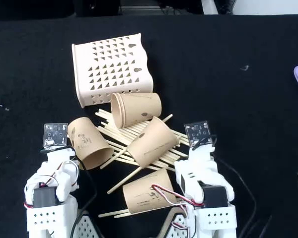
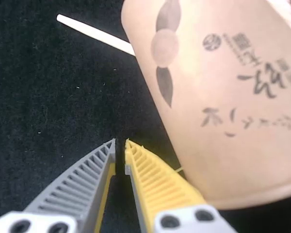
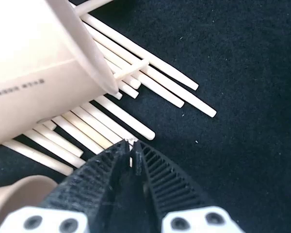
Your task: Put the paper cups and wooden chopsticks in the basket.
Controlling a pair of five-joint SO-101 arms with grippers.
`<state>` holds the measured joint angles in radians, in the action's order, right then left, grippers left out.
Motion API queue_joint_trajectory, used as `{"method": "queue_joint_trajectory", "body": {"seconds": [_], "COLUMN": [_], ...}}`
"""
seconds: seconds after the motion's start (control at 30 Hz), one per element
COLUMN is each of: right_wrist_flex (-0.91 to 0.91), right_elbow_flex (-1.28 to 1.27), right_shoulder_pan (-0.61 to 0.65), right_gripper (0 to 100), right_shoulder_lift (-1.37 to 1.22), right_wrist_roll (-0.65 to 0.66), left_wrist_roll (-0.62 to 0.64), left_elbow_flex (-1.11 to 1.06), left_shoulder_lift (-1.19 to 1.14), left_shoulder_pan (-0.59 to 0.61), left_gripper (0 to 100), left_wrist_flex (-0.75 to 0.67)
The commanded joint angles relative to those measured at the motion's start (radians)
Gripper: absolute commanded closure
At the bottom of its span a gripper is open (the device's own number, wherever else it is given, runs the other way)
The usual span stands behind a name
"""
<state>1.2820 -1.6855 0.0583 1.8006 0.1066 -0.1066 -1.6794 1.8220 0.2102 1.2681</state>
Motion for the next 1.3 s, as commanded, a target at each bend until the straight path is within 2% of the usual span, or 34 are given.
{"method": "queue_joint_trajectory", "body": {"seconds": [0.0, 0.8, 1.0, 1.1, 1.2, 1.27], "right_wrist_flex": [0.017, 0.025, -0.052, -0.123, -0.222, -0.284], "right_elbow_flex": [0.001, 0.001, 0.001, 0.001, 0.005, 0.013], "right_shoulder_pan": [-0.011, -0.008, -0.011, -0.011, -0.012, -0.012], "right_gripper": [97.3, 97.0, 96.9, 96.9, 96.9, 96.9], "right_shoulder_lift": [0.093, 0.094, 0.094, 0.094, 0.093, 0.093], "right_wrist_roll": [0.002, 0.005, 0.005, 0.005, 0.006, 0.008], "left_wrist_roll": [0.0, -0.008, -0.02, -0.167, -0.374, -0.437], "left_elbow_flex": [-0.019, -0.019, 0.065, 0.137, 0.173, 0.18], "left_shoulder_lift": [0.008, 0.008, 0.008, 0.008, 0.008, 0.008], "left_shoulder_pan": [0.004, 0.015, 0.236, 0.397, 0.518, 0.561], "left_gripper": [96, 95, 95, 95, 95, 95], "left_wrist_flex": [0.002, 0.008, 0.006, -0.008, -0.118, -0.209]}}
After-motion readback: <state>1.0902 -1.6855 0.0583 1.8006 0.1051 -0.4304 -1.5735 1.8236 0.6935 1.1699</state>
